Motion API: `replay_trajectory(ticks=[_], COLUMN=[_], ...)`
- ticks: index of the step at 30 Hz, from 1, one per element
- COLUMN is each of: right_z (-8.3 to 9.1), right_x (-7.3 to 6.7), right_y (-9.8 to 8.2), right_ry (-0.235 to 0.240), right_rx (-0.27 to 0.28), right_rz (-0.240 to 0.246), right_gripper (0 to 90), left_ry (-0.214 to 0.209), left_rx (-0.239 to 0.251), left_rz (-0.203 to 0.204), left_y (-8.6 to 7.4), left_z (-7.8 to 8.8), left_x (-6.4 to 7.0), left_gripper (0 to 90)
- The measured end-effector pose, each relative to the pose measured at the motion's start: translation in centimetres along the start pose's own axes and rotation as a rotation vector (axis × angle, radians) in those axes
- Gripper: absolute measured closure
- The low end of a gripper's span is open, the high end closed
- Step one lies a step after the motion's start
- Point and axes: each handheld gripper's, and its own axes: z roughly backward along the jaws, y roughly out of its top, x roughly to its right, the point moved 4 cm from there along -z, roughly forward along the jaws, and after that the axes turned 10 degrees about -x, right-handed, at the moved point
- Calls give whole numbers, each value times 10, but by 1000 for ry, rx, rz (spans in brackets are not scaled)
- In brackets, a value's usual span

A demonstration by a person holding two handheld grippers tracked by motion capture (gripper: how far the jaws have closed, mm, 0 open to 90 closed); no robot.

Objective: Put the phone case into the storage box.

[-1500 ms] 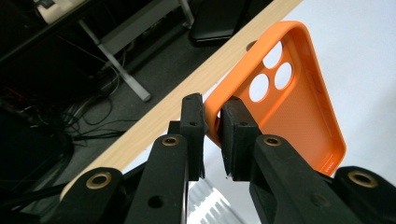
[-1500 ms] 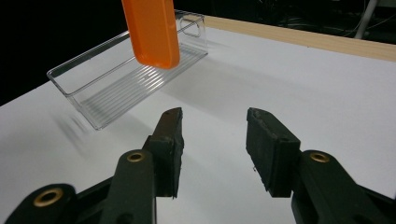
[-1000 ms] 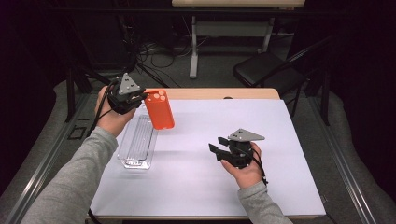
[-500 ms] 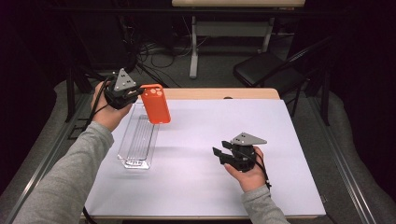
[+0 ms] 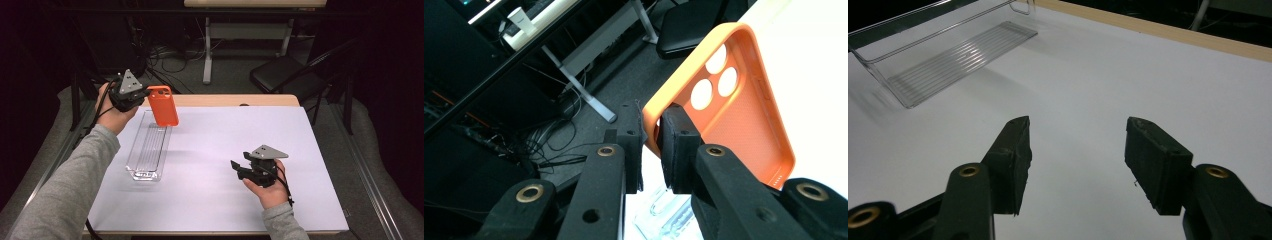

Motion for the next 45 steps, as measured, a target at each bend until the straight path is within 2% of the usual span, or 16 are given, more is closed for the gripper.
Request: replay_trajectory(ticks=[2, 6, 10, 18, 28, 32, 37, 45], right_z=[1, 4, 6, 10, 14, 15, 15, 16], right_x=[2, 7, 10, 17, 23, 24, 25, 24], right_y=[-2, -4, -6, -9, -13, -16, -16, -17], right_ry=[-11, -2, -39, -45, -49, -55, -47, -41], right_rx=[7, 20, 31, 56, 75, 58, 62, 73], right_rz=[-14, -28, -22, -71, -95, -96, -101, -95], right_gripper=[402, 382, 333, 242, 156, 145, 131, 43], left_ry=[5, 15, 24, 40, 43, 48, 44, 51], left_rx=[2, 6, 8, 25, 26, 27, 33, 38], left_rz=[-2, 0, -1, 8, 18, 21, 22, 20], left_y=[-1, -4, -6, -8, -11, -13, -16, -20], left_z=[-1, -3, -4, -5, -10, -11, -12, -14], left_x=[-2, -7, -11, -17, -25, -28, -31, -35], left_gripper=[806, 806, 807, 806, 805, 805, 805, 805])
